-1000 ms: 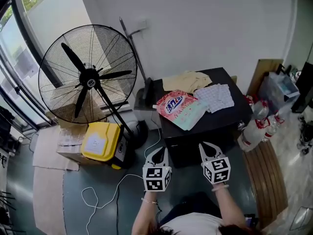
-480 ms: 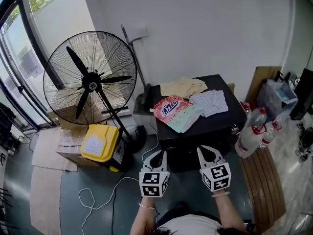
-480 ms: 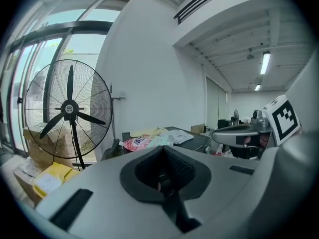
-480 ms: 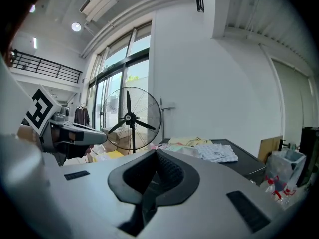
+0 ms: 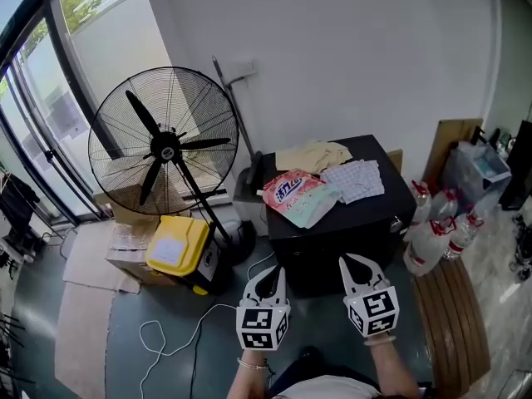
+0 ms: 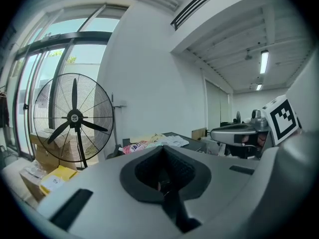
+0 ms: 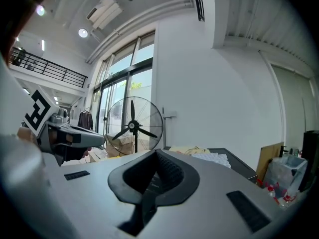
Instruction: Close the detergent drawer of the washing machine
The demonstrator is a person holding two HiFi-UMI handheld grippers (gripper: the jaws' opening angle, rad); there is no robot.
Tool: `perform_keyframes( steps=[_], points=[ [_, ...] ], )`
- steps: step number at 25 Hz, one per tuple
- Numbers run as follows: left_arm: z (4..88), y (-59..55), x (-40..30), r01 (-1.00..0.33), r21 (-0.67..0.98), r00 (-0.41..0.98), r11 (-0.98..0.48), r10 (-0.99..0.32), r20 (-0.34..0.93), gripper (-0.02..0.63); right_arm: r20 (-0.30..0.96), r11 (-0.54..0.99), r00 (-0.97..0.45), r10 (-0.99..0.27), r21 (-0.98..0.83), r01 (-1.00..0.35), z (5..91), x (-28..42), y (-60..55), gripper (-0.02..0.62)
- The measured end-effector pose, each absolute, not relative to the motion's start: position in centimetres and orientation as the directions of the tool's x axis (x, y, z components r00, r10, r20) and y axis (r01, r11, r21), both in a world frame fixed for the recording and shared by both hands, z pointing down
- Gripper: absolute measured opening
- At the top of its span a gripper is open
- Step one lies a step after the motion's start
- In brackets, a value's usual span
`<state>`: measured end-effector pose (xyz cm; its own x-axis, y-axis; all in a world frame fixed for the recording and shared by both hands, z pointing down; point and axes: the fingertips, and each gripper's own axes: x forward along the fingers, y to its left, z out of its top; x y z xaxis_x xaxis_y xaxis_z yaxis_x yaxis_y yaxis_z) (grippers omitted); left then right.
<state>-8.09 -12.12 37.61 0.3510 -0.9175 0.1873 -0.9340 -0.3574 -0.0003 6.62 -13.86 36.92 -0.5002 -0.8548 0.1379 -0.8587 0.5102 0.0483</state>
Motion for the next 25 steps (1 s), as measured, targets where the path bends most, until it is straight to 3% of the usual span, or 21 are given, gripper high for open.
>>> perform_keyframes(
  steps=[25],
  points=[
    [33.6,-4.9,-4.3,-0.953,-0.020,0.297,-0.301,-0.947,0.126,0.018,0.071,0.581,-0.577,-0.814,0.084,-0.810,33.2,9.6,-7.6,0.026]
  ],
)
